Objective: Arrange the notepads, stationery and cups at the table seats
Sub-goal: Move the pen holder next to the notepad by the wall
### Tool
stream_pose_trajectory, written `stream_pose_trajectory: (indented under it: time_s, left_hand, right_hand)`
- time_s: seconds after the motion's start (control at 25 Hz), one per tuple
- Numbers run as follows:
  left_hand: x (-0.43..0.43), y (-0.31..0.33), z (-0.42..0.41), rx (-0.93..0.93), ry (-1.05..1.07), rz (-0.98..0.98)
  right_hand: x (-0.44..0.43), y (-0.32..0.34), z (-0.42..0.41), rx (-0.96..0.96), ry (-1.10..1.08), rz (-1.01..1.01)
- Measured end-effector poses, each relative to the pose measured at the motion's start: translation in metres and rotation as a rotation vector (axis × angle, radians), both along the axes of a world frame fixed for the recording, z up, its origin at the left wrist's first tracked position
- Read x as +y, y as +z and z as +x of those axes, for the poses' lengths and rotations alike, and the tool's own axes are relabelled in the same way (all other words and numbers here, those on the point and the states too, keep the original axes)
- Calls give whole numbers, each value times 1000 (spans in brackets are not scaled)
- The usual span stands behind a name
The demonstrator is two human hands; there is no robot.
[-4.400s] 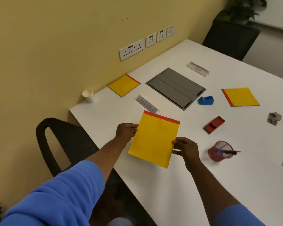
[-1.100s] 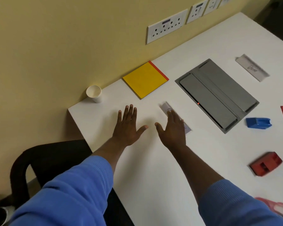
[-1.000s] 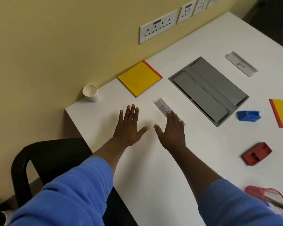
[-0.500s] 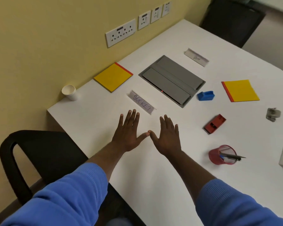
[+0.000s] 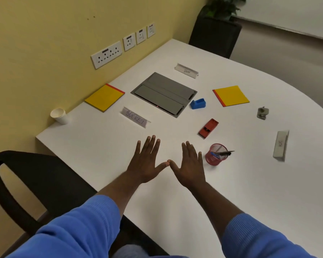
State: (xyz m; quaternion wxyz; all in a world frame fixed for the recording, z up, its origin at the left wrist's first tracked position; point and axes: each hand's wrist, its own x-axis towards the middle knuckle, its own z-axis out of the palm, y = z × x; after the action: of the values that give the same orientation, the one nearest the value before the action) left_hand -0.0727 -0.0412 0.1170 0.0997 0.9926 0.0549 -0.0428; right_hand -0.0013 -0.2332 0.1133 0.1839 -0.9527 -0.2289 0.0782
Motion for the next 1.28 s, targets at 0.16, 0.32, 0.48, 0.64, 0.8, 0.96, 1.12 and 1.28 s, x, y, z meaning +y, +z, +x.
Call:
stream_pose_trajectory:
  time_s: [0.16, 0.32, 0.48, 0.64, 0.8, 0.96, 1.12, 1.28]
  left_hand:
    - [-34, 8, -2, 21, -71, 6]
    - [-55, 11, 3, 36, -121, 27]
    - [-66, 9, 19, 35, -178, 39]
    - [-70, -1, 47, 45, -273, 26]
    - [-72, -19, 83, 99, -364, -34]
    - [-77, -45, 110, 181, -433, -171]
    - [-86, -64, 134, 282, -459, -280]
    - [-99, -70, 156, 333, -344, -405]
  right_hand:
    - [-38, 2, -13, 2, -60, 23]
    - [-66, 3, -18, -20, -125, 52]
    - [-83, -3, -14, -12, -169, 38]
    - [-91, -10, -4, 7, -242, 24]
    - [-97, -18, 5, 52, -372, -17]
    - [-108, -34, 10, 128, -537, -36]
    - [-121, -47, 19, 176, -675, 13]
    - [-135, -61, 38, 238, -682, 119]
